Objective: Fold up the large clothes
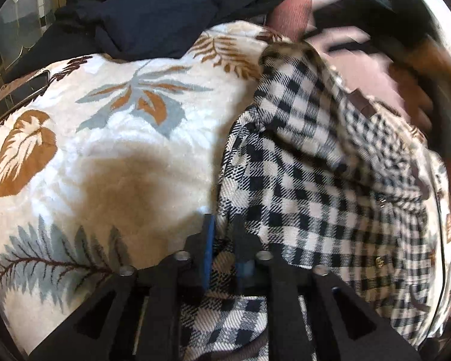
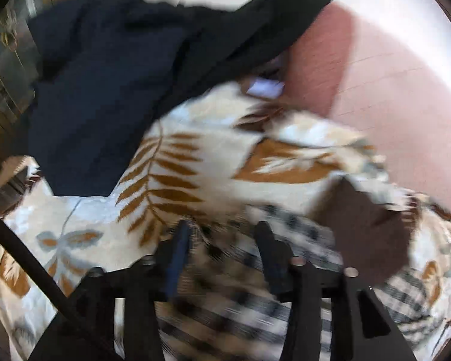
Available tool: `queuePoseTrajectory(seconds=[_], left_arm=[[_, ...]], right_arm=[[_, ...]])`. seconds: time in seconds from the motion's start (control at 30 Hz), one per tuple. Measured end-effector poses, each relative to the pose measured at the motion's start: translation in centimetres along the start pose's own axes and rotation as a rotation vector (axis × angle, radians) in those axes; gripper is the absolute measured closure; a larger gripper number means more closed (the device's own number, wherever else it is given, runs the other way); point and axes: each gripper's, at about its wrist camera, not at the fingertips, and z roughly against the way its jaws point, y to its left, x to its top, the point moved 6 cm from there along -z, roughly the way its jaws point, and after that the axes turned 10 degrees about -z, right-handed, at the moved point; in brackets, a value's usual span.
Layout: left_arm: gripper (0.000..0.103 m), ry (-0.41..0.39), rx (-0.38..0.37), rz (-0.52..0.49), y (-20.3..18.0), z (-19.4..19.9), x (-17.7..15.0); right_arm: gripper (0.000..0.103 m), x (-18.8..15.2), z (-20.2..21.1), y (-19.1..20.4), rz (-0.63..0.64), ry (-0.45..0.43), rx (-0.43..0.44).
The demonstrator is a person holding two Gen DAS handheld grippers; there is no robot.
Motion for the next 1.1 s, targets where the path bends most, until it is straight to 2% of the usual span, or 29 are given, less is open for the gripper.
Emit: queuePoseTrajectory(seconds=[0.07, 0.2, 0.23, 0.3, 0.37, 0.4, 0.43, 0.53, 0.6, 0.67, 0.77, 0.83, 0.97, 1.1], left_arm=[[0.067, -0.023, -0.002, 0.015, 0.3, 0.7, 0.2], [0.063, -0.057, 0.049, 0.023, 0.7, 1.7, 0.4], [0.057, -0.050, 0.067, 0.020, 0.9, 1.6, 0.3], [0.054, -0.031, 0.100, 0.015, 1.3, 0.9, 0.2], [0.054, -0.002, 0.128, 0.020, 2.0, -0.1, 0.1], [0.054, 0.007, 0.128, 0.029, 2.4, -0.5, 0.1], [0.054, 0.009, 0.123, 0.036, 2.7, -0.8, 0.2], [0.054, 0.006, 0.119, 0.038, 3.1, -1.0, 0.3], [0.054, 0.009, 0.119, 0.028, 3.1, -1.0, 0.2], [0.050, 0.012, 0.118, 0.012, 2.7, -1.0, 0.1], [0.046, 0.017, 0.114, -0.021, 2.3, -1.1, -0.5], [0.041, 0.035, 0.085, -0.049, 1.9, -1.3, -1.2], [0.038, 0.032, 0.042, -0.122, 1.4, -0.8, -3.2], [0.039, 0.035, -0.061, -0.133, 0.9, 0.5, -5.5]], right_arm=[[0.052, -1.7, 2.0, -3.1, -0.017, 0.011, -0.026], [0.054, -8.1, 3.6, -11.1, -0.136, 0.082, -0.036], [0.054, -10.0, 3.7, -12.8, -0.180, 0.102, -0.032], [0.054, -13.4, 3.0, -17.0, -0.261, 0.156, -0.082], [0.061, -17.3, 2.6, -22.9, -0.287, 0.203, -0.307], [0.053, -18.6, 3.1, -25.2, -0.317, 0.198, -0.355], [0.037, -19.5, 4.4, -27.3, -0.375, 0.165, -0.362], [0.040, -22.6, 8.7, -32.4, -0.494, 0.126, -0.538], [0.040, -24.3, 11.0, -33.7, -0.560, 0.090, -0.449], [0.040, -26.9, 13.9, -34.0, -0.638, 0.035, -0.303], [0.040, -29.6, 15.1, -32.3, -0.677, 0.024, -0.124], [0.040, -32.4, 15.3, -30.3, -0.679, 0.035, -0.005], [0.040, -37.1, 13.7, -27.1, -0.671, 0.077, 0.104], [0.040, -39.5, 13.5, -25.9, -0.691, 0.001, 0.193]])
